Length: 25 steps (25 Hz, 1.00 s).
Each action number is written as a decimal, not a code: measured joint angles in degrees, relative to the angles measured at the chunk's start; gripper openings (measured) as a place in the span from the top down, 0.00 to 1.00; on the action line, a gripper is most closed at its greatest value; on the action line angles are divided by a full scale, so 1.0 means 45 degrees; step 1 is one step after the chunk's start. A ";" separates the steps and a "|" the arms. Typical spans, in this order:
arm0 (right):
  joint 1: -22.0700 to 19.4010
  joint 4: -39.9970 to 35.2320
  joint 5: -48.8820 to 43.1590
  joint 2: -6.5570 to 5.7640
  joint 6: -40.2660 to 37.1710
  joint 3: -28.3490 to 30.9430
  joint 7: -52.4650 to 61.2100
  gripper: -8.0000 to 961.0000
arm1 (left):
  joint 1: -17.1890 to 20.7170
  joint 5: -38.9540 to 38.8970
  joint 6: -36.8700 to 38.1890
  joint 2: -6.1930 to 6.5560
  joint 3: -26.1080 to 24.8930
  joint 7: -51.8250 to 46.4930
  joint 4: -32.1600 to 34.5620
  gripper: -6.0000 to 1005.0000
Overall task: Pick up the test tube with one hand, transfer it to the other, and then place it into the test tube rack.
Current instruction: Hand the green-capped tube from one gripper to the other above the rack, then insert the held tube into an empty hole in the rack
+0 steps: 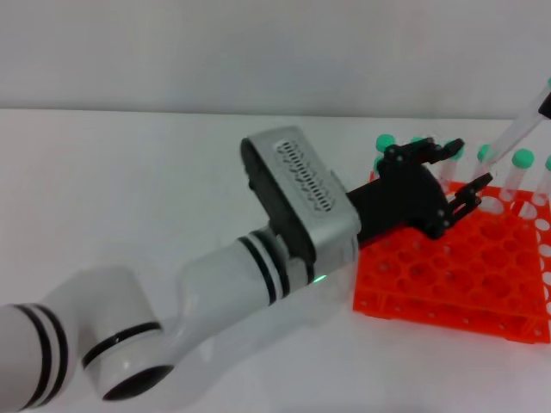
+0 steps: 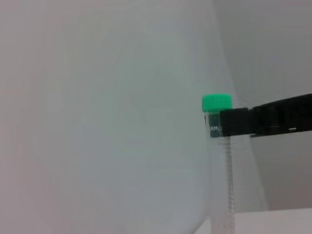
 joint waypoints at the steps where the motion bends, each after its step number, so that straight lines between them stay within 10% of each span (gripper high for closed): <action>1: -0.0020 0.0000 0.0010 0.0000 0.0001 0.0000 -0.0001 0.80 | 0.0096 -0.0006 0.0061 -0.0001 -0.0012 0.0081 0.0016 0.79; 7: -0.0032 0.0000 0.0161 0.0062 -0.0032 -0.0008 -0.0119 0.80 | 0.0399 -0.0006 0.0165 -0.0005 -0.0194 0.0274 0.0106 0.41; 14: -0.0310 -0.0006 0.0387 -0.0068 -0.0541 0.0266 -0.0197 0.80 | 0.2845 -0.0193 0.2585 0.0032 -0.0940 0.2161 0.0468 0.15; 25: 0.0458 -0.0014 -0.0677 0.0540 -0.0914 0.0080 -0.0726 0.80 | 0.6940 -0.0344 0.5103 0.0154 -0.4242 0.2374 -0.0790 0.12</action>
